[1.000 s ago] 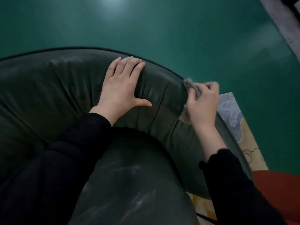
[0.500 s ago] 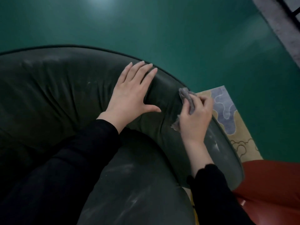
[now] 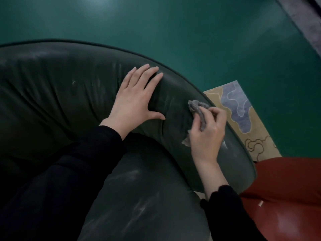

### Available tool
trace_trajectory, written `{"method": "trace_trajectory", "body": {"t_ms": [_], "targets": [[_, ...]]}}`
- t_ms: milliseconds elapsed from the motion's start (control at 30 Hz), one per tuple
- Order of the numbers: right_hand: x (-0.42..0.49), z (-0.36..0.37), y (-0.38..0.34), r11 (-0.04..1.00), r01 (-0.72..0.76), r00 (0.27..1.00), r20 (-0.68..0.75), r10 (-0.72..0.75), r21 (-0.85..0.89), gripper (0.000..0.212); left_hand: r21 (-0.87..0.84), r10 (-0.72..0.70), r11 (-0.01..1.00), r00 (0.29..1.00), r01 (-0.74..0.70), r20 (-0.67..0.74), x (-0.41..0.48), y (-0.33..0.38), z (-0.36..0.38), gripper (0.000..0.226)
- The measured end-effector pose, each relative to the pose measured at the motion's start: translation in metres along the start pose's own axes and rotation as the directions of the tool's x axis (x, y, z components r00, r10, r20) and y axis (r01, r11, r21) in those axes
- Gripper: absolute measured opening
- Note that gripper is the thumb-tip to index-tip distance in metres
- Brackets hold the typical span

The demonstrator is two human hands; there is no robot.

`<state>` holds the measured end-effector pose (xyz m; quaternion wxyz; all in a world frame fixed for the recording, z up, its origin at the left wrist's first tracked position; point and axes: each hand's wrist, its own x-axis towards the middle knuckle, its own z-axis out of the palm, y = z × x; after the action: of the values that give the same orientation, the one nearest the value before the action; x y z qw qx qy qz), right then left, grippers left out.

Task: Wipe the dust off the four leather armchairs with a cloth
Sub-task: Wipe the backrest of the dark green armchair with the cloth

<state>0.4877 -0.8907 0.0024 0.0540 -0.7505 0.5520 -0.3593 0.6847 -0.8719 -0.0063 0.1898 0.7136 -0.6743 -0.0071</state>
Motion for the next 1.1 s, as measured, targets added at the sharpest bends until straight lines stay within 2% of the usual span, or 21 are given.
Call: {"method": "trace_trajectory", "body": {"t_ms": [133, 300, 533, 733, 900, 1000, 1100], "targets": [[0.014, -0.001, -0.005, 0.999, -0.019, 0.998, -0.067, 0.021, 0.039, 0.016, -0.005, -0.003, 1.0, 1.0, 0.003, -0.013, 0.0, 0.0, 0.001, 0.11], [0.016, 0.017, -0.014, 0.998, 0.039, 0.999, 0.013, -0.04, 0.055, 0.018, 0.008, 0.004, 1.0, 1.0, -0.003, -0.023, -0.001, -0.002, 0.002, 0.11], [-0.034, -0.026, 0.025, 0.993, -0.1, 0.99, -0.102, 0.094, -0.055, 0.018, -0.002, 0.0, 1.0, 0.999, 0.0, -0.032, -0.002, 0.0, 0.002, 0.109], [-0.003, -0.024, 0.025, 0.995, -0.099, 0.984, -0.151, 0.1, 0.013, 0.019, 0.008, 0.01, 1.0, 1.0, -0.01, -0.001, -0.006, 0.015, 0.001, 0.113], [-0.024, -0.022, 0.026, 0.999, -0.05, 0.996, -0.074, 0.05, -0.001, 0.019, -0.015, 0.096, 0.995, 0.995, -0.095, 0.011, -0.011, 0.048, 0.016, 0.114], [-0.04, -0.034, 0.029, 0.999, 0.038, 0.998, 0.04, -0.038, 0.009, 0.021, -0.044, 0.087, 0.995, 0.996, -0.086, 0.004, -0.006, 0.059, 0.025, 0.114], [-0.01, -0.04, 0.039, 0.997, 0.062, 0.997, 0.039, -0.064, 0.05, 0.018, -0.039, 0.061, 0.997, 0.998, -0.061, -0.007, -0.003, 0.06, 0.029, 0.116]]}}
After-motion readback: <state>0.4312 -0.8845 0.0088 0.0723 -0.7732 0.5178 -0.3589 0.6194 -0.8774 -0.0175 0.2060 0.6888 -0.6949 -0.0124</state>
